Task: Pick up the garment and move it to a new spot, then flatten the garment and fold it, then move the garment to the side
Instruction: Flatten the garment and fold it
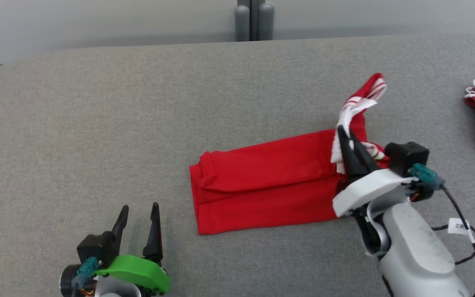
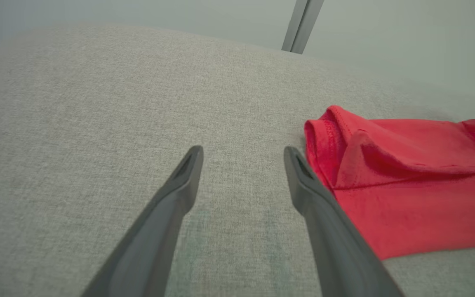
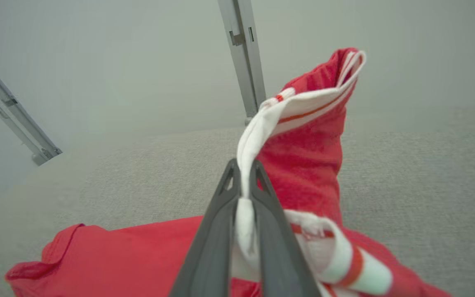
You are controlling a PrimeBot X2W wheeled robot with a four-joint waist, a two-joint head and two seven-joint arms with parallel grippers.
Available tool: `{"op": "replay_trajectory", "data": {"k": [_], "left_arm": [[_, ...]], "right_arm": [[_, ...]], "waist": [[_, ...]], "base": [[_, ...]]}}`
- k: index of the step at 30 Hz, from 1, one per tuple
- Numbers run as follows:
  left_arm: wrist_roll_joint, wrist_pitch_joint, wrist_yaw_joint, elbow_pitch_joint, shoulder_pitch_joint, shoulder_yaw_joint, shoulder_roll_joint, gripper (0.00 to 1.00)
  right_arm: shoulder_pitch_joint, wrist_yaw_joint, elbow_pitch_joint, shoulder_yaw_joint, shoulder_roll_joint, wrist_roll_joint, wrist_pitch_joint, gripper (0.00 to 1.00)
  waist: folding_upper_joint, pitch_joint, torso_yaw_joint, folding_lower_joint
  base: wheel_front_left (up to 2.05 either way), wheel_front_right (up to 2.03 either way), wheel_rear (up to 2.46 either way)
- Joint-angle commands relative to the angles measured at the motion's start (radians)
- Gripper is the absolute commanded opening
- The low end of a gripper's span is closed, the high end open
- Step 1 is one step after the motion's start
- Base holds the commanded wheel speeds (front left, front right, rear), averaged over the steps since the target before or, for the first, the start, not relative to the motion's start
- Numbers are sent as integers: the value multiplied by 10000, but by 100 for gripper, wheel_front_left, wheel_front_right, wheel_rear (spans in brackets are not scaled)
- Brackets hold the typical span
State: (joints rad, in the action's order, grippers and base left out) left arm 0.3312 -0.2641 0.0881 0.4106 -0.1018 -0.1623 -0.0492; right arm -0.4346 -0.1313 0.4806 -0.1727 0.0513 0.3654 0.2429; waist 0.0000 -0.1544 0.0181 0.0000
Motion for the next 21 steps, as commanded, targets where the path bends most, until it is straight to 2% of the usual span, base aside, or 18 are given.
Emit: {"op": "replay_trajectory", "data": {"k": [1, 9, 13, 14, 15, 16, 19, 21], "left_arm": [[-9, 3, 27, 25, 95, -34, -38, 100], [173, 2, -78, 71, 71, -365, -36, 100], [143, 3, -113, 154, 15, -391, -35, 100], [123, 3, -114, 171, 8, -382, -35, 100], [108, 3, -112, 188, -6, -367, -35, 100], [99, 3, -116, 202, -16, -350, -35, 100], [62, 3, -155, 206, -24, -151, -35, 100], [7, 3, -175, 154, -9, -15, -33, 100]], "right_arm": [[130, 14, -123, -468, 11, 434, -77, 0], [-358, 14, -91, -3587, 19, 2779, -123, 0], [-665, 14, 323, -4688, 23, 3521, 10, 0], [-732, 14, 411, -4892, 22, 3716, 45, 32], [-862, 12, 437, -5089, 19, 3920, 97, 79], [-957, 14, 492, -5195, 21, 4047, 134, 100], [-1146, 14, 785, -5108, 42, 4154, 216, 100], [-1359, 14, 946, -4537, 43, 3488, 224, 100]], "waist": [[0, 27, 279, 0], [0, 59, 1249, 0], [0, 50, 1525, 0], [0, 48, 1552, 0], [0, 40, 1575, 0], [0, 38, 1580, 0], [0, 67, 1436, 0], [0, 100, 1242, 0]], "base": [[0, 0, 0], [0, 0, 0], [0, 0, 0], [0, 0, 0], [0, 0, 0], [0, 0, 0], [0, 0, 0], [0, 0, 0]]}}
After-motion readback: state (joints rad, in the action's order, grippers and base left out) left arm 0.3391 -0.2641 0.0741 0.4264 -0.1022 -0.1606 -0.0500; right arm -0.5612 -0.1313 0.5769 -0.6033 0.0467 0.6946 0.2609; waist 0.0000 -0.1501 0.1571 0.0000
